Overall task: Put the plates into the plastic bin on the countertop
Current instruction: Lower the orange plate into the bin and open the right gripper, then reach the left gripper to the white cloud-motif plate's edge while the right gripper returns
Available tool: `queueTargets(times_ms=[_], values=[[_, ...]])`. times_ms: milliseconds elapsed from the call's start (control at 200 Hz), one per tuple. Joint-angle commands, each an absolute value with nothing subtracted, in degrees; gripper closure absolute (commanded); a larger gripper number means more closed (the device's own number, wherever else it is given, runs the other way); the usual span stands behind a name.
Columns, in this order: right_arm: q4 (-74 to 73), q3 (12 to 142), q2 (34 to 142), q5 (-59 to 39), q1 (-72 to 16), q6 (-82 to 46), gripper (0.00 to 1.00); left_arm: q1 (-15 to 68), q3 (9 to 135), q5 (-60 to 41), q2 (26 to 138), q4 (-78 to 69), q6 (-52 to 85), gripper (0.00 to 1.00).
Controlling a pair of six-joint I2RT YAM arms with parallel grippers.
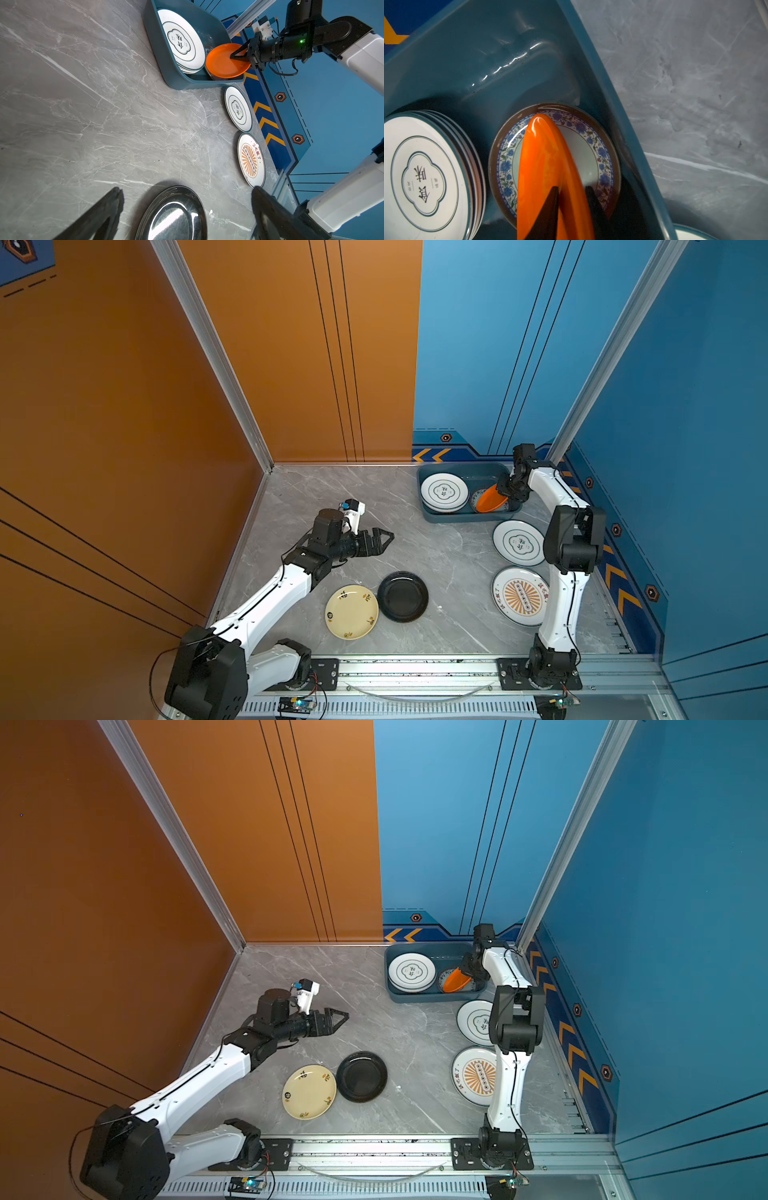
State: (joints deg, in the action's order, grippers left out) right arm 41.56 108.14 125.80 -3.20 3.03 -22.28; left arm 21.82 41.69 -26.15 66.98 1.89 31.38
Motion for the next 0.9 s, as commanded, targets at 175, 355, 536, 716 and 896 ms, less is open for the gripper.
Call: queueTargets(times_ms=[175,355,536,716,896], values=[[43.4,105.5,121.2,-1.0,3.9,-22.5,0.7,22.8,42.2,-27.0,67.8,2.5,30.8,0.02],[43.4,103.8,119.6,-0.7,4.6,-22.9,0.66,23.5,42.6,-26.7,67.8,3.4,30.1,0.02],[43.3,101.3,116.5,-0.9,5.4,-23.3,0.64,24.1,43.0,-26.6,67.6,4.0,29.9,0.02],[43.0,98.7,113.3,-0.2,5.6,-23.3,0.64,25.5,43.5,-25.7,67.7,4.6,29.6,0.02],[41.6,94.8,108.3,-0.3,6.1,-23.5,0.63,29.3,45.3,-22.7,68.8,5.9,29.3,0.02]])
